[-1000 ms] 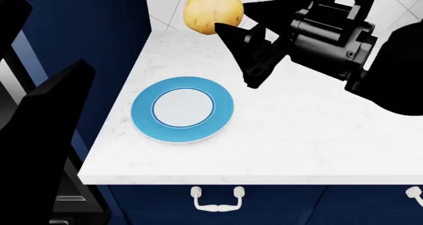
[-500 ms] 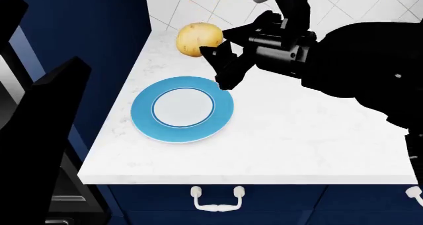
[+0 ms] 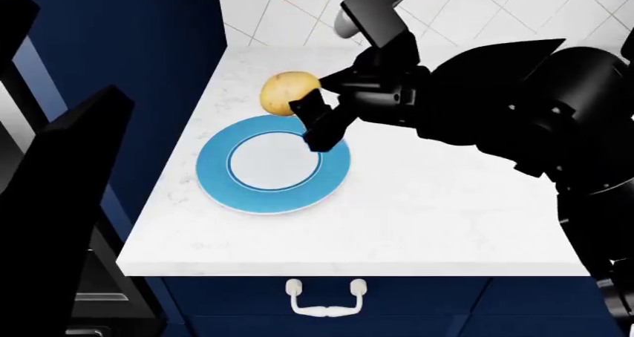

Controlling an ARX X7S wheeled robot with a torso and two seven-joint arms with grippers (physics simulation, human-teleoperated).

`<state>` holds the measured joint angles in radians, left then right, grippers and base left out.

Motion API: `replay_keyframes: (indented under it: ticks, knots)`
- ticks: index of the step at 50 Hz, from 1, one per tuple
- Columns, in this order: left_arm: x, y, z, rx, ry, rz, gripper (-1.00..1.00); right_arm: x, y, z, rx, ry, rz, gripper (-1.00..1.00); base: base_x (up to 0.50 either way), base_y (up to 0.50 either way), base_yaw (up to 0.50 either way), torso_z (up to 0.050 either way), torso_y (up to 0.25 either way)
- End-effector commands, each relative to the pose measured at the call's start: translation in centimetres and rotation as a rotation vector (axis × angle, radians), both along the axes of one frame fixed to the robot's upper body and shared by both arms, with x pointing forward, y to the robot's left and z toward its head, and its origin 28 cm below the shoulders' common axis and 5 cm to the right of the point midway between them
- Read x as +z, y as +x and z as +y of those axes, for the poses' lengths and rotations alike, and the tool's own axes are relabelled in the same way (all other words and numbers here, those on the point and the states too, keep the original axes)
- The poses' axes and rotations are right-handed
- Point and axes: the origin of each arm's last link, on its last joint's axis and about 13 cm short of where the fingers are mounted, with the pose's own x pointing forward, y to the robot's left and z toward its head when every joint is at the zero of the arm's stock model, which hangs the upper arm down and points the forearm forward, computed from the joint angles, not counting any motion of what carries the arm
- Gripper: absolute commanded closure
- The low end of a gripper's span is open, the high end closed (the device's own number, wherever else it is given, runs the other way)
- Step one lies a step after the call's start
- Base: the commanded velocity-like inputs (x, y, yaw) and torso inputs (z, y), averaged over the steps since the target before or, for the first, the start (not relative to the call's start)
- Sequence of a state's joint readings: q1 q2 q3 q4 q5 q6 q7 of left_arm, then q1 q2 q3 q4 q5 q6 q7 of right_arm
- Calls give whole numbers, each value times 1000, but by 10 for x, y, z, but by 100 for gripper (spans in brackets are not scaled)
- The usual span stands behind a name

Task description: Pick the potato from the top rack in the oven and place it on the plate on the counter.

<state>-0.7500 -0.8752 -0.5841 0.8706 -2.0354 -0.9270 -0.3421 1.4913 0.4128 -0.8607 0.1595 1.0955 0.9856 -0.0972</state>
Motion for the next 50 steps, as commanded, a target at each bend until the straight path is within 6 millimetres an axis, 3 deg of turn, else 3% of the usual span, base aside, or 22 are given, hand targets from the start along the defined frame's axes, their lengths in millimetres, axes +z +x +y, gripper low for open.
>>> replay_keyframes:
  ticks: [1,15,50]
  knots:
    - [0,-1,1,1,-3,1,-100,0,12,9,-16,-25,2,100,0,0,0,0,0]
    - [1,-1,1,4,-2,-2,-100,1,19,19,-22,-73,7,100,0,0,0,0,0]
    - [-1,-1,2,4,-1,-3,-100,-21,25,35,12,-209,79,100,0,0,0,0,0]
